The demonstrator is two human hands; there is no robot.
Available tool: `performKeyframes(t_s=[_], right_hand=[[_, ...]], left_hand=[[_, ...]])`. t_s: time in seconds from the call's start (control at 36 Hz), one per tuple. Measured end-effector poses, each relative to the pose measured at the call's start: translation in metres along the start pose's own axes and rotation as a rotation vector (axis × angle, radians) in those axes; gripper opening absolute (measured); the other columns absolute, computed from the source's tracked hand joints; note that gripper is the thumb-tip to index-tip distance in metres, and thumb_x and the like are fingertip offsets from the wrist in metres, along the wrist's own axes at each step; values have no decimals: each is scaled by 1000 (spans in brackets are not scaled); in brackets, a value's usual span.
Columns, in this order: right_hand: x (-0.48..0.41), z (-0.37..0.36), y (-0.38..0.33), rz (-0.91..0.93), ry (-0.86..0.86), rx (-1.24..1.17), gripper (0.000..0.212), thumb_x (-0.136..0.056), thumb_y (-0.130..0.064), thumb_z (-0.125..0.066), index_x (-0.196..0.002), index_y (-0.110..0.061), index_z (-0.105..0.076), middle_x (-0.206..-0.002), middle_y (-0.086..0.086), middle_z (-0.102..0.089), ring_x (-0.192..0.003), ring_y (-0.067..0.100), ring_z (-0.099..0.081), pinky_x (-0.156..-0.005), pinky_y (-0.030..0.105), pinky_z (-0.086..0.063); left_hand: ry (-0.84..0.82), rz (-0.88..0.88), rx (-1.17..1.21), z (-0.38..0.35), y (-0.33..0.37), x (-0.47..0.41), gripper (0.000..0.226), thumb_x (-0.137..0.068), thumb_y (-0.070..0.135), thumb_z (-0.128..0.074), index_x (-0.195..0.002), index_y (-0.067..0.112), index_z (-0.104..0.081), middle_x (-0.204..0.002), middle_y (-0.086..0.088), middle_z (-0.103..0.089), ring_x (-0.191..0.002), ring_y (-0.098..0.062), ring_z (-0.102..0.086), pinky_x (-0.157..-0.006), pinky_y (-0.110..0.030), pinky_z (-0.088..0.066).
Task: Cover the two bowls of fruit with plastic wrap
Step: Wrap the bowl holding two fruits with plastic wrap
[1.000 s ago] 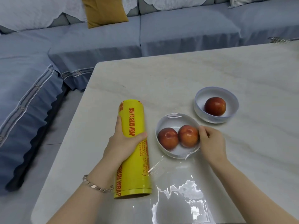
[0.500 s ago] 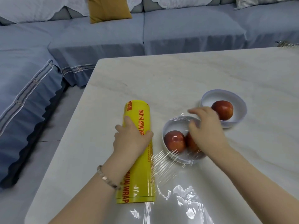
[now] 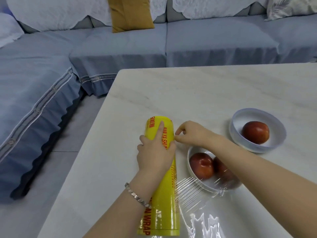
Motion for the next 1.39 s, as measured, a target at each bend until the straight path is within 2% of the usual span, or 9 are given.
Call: performKeyframes(t_s=[0.17,0.61,0.81,0.92,0.97,1.03,1.11,1.22,1.39], right_hand=[[-1,-6,-5,-19,76,42,27,-78,-20,-61,-94,-1,-70,-72,12,-54,-80,30,-59,-61,26,-39],[-16,-18,5,-44,168,-79,16,-75,-9,-65,-87,-1,-72,-59,7,-47,-67,21,-45,-65,24,-38],[-15,-19,6,-50,172,-125,19,-77,-8,-62,-93,-9,-73,-99,16,-70,-95,29,-63,-83,30,-47],[-7,-6,8,52,70,-286,19,-80,-7,-59,-93,-2,-72,-67,2,-63,-57,-3,-54,-58,10,-41],[-4,4,10,35,0,-399,15,-81,-9,-58,-83,-3,-71,-61,-1,-52,-54,2,-46,-54,12,-36],[-2,9,13,-1,-50,-454,13,-81,-14,-59,-69,-12,-65,-69,2,-52,-69,12,-46,-63,21,-39],[-1,10,10,-30,-97,-450,23,-78,-20,-65,-60,-19,-51,-64,-1,-43,-65,13,-40,-60,25,-34],[-2,4,8,2,-66,-350,47,-74,-21,-71,-50,-19,-31,-52,-3,-27,-49,12,-24,-49,25,-22],[-6,-3,6,45,6,-355,47,-69,-10,-65,-45,-18,-25,-53,0,-29,-53,12,-27,-52,28,-23]], left_hand=[[-7,-1,-14,-1,0,-2,65,-90,53,-40,-143,49,-2,-129,-13,-32,-106,-34,-44,-75,-32,-30],[-23,11,-22,1,1,-3,65,-91,52,-41,-144,48,-4,-129,-13,-32,-109,-37,-44,-82,-35,-37],[-48,19,-46,4,1,-1,65,-91,53,-40,-144,48,-3,-129,-15,-33,-109,-39,-46,-88,-38,-39],[-84,5,-20,8,-7,-4,64,-92,52,-37,-144,48,0,-130,-16,-32,-108,-40,-49,-90,-40,-42],[-85,-17,3,10,-9,-4,65,-93,50,-38,-145,45,0,-144,-17,-21,-122,-42,-41,-98,-42,-39],[-44,-87,-23,9,-8,-4,64,-94,46,-39,-147,40,-2,-157,-8,4,-142,-35,-11,-110,-46,-26],[19,-280,-183,7,-7,-7,58,-97,40,-34,-146,42,-4,-157,5,18,-144,-21,17,-116,-50,-14],[-34,-371,-259,5,-7,-13,52,-99,33,-27,-146,44,-8,-158,14,7,-145,-16,16,-112,-47,-25],[-18,-380,-230,3,-7,-14,51,-99,31,-30,-146,42,-13,-157,18,0,-145,-15,14,-111,-40,-26]])
Point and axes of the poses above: each hand's wrist, its own x-axis away from the middle knuckle, its own z-axis out of the back of the hand, y = z × x, the point moved 1 cm from there along -x, towards the middle knuckle
